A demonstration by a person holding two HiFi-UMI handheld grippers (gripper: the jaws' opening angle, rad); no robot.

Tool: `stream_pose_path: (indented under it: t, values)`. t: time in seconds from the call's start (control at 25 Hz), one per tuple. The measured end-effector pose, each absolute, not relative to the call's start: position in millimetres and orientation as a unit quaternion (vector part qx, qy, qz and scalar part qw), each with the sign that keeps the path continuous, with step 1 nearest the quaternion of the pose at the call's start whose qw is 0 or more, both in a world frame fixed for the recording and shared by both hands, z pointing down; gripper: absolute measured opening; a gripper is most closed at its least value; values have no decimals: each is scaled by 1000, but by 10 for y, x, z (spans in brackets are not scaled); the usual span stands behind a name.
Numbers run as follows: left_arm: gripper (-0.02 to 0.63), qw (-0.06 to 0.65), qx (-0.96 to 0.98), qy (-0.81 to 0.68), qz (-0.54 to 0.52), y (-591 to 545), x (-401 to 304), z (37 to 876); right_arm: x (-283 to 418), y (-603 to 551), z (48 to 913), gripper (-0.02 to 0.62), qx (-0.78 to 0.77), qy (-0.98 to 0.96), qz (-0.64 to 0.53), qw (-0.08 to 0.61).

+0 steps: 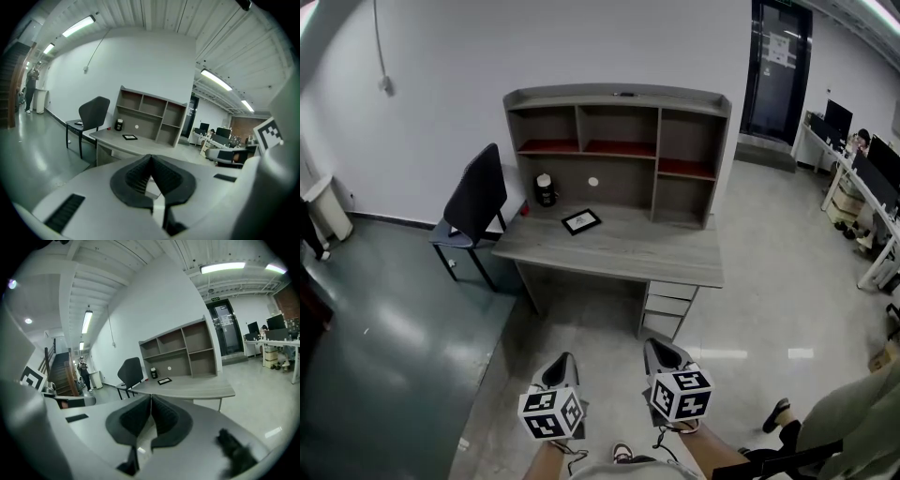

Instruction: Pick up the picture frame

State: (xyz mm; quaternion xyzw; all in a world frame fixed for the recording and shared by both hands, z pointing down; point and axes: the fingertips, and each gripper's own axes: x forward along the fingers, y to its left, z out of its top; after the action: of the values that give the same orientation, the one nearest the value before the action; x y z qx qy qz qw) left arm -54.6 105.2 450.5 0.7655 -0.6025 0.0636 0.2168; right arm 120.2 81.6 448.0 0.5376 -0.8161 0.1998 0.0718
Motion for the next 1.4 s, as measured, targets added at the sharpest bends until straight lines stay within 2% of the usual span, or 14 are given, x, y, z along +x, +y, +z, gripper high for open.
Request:
stream_pose_path:
  t: [0.68,1.4]
  values:
    - [12,214,763,-605,75,377,-338,4604,1460,145,4658,32,539,-810,217,85]
    - [12,212,768,-598,82,-475,-449,4780,1276,-604,4920,32,541,-802,238,85]
